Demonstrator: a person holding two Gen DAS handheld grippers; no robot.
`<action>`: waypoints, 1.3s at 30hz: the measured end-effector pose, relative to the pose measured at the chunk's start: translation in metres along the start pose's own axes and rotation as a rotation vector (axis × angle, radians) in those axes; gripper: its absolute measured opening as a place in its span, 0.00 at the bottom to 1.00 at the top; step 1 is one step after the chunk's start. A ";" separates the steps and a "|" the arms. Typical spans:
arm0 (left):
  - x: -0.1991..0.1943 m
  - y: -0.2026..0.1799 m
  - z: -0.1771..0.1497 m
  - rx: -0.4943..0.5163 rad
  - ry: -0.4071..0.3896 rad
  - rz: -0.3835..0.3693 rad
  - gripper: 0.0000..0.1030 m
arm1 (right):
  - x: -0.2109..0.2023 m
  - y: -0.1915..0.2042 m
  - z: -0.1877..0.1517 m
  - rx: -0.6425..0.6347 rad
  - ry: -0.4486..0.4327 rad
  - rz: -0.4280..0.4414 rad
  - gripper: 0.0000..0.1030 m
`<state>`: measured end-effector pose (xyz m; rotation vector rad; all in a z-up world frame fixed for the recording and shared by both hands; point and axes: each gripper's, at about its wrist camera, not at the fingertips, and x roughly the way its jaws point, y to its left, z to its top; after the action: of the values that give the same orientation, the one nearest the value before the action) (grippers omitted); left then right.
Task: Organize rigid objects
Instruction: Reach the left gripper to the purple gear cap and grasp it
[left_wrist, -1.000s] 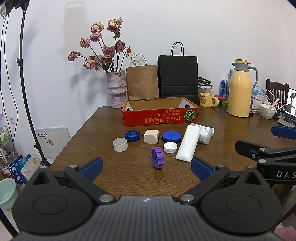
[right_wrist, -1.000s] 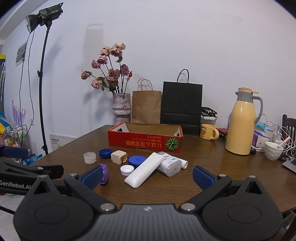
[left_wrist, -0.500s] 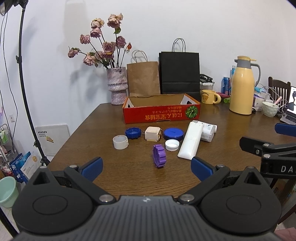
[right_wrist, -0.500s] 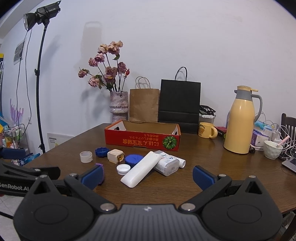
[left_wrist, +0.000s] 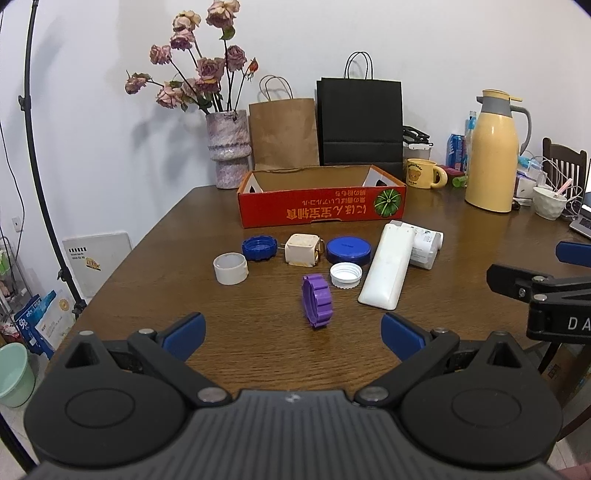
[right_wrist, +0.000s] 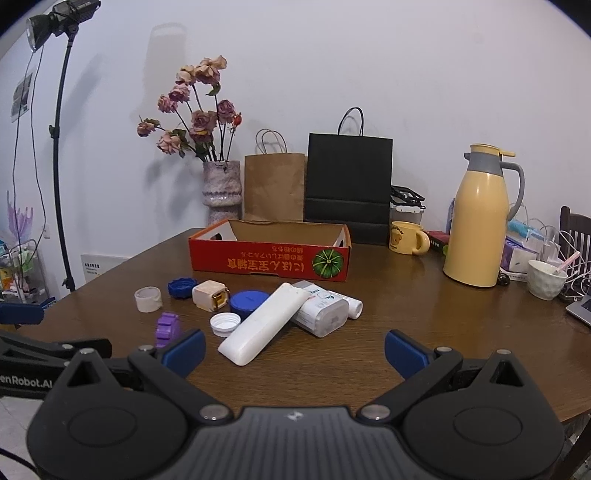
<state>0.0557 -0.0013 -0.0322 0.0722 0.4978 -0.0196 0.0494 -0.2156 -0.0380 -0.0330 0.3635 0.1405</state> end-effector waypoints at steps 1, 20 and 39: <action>0.003 0.000 0.001 0.000 0.003 -0.001 1.00 | 0.002 -0.001 0.000 0.002 0.003 -0.002 1.00; 0.068 -0.007 0.008 0.011 0.077 0.003 1.00 | 0.060 -0.018 -0.002 0.021 0.076 -0.024 1.00; 0.127 -0.012 0.010 0.003 0.164 0.035 0.77 | 0.124 -0.023 -0.007 0.026 0.152 0.019 1.00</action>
<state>0.1711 -0.0146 -0.0849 0.0857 0.6600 0.0202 0.1650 -0.2226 -0.0881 -0.0143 0.5179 0.1521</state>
